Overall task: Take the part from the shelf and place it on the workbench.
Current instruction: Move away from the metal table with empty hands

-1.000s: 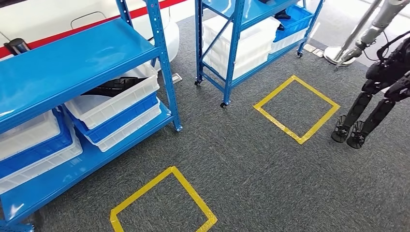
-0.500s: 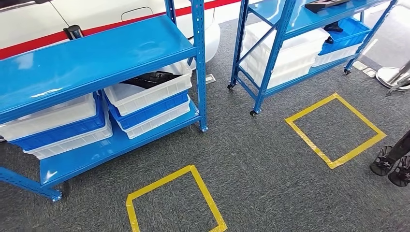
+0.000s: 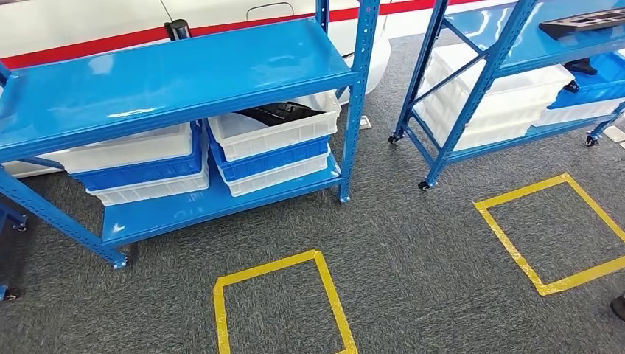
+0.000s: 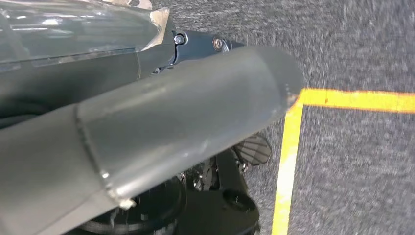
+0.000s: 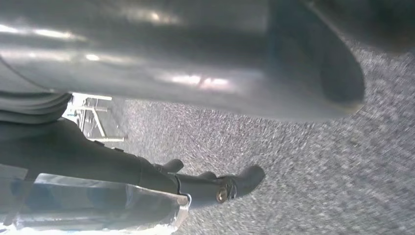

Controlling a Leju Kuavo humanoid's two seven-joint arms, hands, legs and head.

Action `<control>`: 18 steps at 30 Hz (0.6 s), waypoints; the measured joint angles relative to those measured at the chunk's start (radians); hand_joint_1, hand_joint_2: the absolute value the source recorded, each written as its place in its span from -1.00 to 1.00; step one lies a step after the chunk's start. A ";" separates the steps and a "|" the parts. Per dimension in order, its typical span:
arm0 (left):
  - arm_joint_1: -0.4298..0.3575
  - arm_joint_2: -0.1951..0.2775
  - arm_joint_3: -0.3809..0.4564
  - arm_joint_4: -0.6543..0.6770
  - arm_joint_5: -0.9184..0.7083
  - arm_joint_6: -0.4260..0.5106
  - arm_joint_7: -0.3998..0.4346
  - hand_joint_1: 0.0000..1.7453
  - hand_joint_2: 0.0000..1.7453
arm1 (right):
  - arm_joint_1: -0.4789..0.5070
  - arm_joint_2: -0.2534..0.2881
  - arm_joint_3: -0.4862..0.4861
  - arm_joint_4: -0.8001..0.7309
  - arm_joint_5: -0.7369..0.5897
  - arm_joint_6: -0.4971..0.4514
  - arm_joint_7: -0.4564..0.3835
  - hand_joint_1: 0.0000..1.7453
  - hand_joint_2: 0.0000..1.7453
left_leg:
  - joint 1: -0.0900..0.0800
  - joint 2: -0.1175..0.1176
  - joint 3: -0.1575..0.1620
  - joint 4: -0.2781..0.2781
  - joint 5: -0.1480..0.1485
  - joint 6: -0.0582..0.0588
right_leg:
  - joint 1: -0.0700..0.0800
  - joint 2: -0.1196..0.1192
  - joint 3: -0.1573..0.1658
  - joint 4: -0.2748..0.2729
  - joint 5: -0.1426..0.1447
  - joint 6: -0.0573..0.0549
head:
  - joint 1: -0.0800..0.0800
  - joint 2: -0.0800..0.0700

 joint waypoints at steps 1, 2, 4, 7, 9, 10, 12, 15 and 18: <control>0.000 0.000 0.000 0.000 0.000 0.000 0.000 -1.00 -1.00 | 0.000 0.000 0.000 0.000 0.000 0.000 -0.001 -1.00 -1.00 | 0.004 -0.012 0.007 -0.011 0.007 0.006 | 0.000 0.022 -0.006 0.020 -0.012 0.002 | 0.001 0.000; -0.002 -0.001 0.000 0.000 0.000 -0.001 0.000 -1.00 -1.00 | 0.001 0.000 0.001 -0.001 0.001 0.000 -0.001 -1.00 -1.00 | 0.008 -0.023 0.012 -0.019 0.013 0.010 | -0.001 0.053 -0.025 0.060 -0.033 0.000 | 0.004 0.000; -0.004 -0.002 0.000 0.000 0.000 -0.003 0.000 -1.00 -1.00 | 0.004 -0.001 0.001 -0.001 0.001 0.000 -0.003 -1.00 -1.00 | 0.009 -0.050 0.011 -0.022 0.016 0.014 | -0.006 0.103 -0.087 0.186 -0.086 -0.005 | 0.008 0.000; -0.003 -0.002 0.000 0.000 0.001 -0.006 0.000 -1.00 -1.00 | 0.008 -0.002 0.001 -0.001 0.001 0.000 -0.003 -1.00 -1.00 | 0.009 -0.097 0.011 -0.020 0.016 0.013 | -0.010 0.116 -0.130 0.250 -0.089 0.012 | 0.011 0.000; -0.001 -0.003 0.000 0.000 0.001 -0.011 0.000 -1.00 -1.00 | 0.008 -0.003 0.001 -0.001 0.001 0.000 -0.003 -1.00 -1.00 | 0.011 -0.129 0.013 -0.017 0.014 0.006 | -0.018 0.142 -0.076 0.120 -0.024 0.033 | 0.011 0.000; -0.001 -0.002 0.000 0.000 0.001 -0.015 0.000 -1.00 -1.00 | 0.008 -0.003 0.001 0.000 0.001 -0.001 -0.003 -1.00 -1.00 | 0.010 -0.143 0.012 -0.013 0.012 0.000 | -0.020 0.160 -0.050 0.054 0.003 0.037 | 0.013 0.000; -0.001 -0.002 0.000 0.000 -0.001 -0.020 0.000 -1.00 -1.00 | 0.006 -0.002 0.001 0.000 0.000 -0.003 -0.003 -1.00 -1.00 | 0.007 -0.162 0.006 -0.006 0.008 -0.011 | -0.019 0.183 -0.025 -0.009 0.025 0.028 | 0.013 0.000; 0.002 0.001 0.000 0.000 -0.007 -0.023 0.000 -1.00 -1.00 | 0.003 -0.001 0.000 0.000 -0.004 -0.006 -0.001 -1.00 -1.00 | 0.010 -0.165 -0.003 0.001 0.005 -0.023 | -0.019 0.156 -0.017 -0.010 0.028 0.004 | 0.010 0.000; 0.000 0.003 -0.001 0.000 -0.013 -0.026 -0.003 -1.00 -1.00 | 0.006 0.001 0.000 0.000 -0.013 -0.021 -0.006 -1.00 -1.00 | 0.009 -0.073 -0.057 0.115 -0.061 -0.034 | -0.018 0.127 -0.014 -0.012 0.029 -0.017 | 0.004 0.000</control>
